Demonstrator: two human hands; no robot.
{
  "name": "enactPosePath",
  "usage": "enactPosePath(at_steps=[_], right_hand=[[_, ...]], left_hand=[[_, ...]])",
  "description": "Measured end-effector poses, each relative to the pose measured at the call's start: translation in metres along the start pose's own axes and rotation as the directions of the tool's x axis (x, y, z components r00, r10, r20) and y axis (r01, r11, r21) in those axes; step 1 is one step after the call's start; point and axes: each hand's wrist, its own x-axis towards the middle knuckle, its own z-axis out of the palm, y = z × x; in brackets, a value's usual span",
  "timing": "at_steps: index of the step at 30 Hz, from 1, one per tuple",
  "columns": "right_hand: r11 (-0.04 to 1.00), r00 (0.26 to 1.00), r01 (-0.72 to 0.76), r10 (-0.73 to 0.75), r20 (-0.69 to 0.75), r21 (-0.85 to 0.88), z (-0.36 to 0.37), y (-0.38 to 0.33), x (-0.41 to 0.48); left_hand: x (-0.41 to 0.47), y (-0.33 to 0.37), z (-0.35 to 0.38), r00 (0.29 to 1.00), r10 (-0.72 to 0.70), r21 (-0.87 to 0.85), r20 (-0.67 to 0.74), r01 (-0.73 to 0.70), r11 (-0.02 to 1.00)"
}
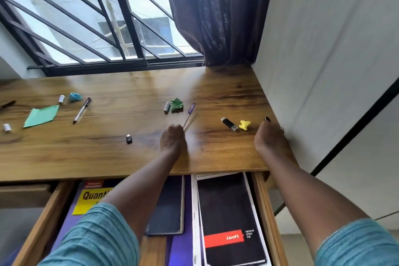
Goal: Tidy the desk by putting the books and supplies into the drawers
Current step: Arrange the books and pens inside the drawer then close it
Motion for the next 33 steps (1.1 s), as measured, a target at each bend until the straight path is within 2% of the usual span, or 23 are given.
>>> enactPosePath(at_steps=[4, 8, 12, 16, 20, 24, 28, 33], right_hand=[[0.98, 0.996, -0.068, 0.055, 0.074, 0.187, -0.018, 0.008, -0.022], [0.943, 0.995, -0.102, 0.103, 0.016, 0.316, -0.023, 0.004, -0.061], [0.946, 0.992, 0.057, -0.019, -0.121, 0.32, -0.012, -0.005, -0.117], [0.925, 0.981, 0.174, -0.134, -0.137, 0.339, -0.004, -0.015, -0.199], [0.919, 0.976, 0.191, -0.214, 0.032, 0.346, 0.013, -0.016, -0.293], [0.928, 0.92, 0.251, -0.317, 0.231, 0.275, 0.032, -0.003, -0.381], [0.932, 0.867, 0.23, -0.328, 0.375, 0.281, 0.044, -0.001, -0.44], [0.95, 0.827, 0.121, -0.257, 0.5, 0.288, 0.063, -0.022, -0.471]], left_hand=[[-0.037, -0.019, -0.015, 0.998, -0.058, -0.087, -0.015, 0.057, 0.995], [-0.086, -0.041, -0.032, 0.982, -0.176, -0.186, -0.064, 0.162, 0.969], [-0.152, -0.069, -0.043, 0.966, -0.25, -0.251, -0.064, 0.227, 0.941], [-0.228, -0.107, -0.051, 0.954, -0.299, -0.228, 0.004, 0.292, 0.929], [-0.299, -0.154, -0.05, 0.938, -0.31, -0.168, 0.152, 0.334, 0.928], [-0.354, -0.203, -0.049, 0.9, -0.281, -0.082, 0.333, 0.325, 0.942], [-0.381, -0.241, -0.051, 0.881, -0.285, 0.006, 0.378, 0.305, 0.952], [-0.384, -0.271, -0.048, 0.873, -0.293, 0.138, 0.39, 0.259, 0.956]])
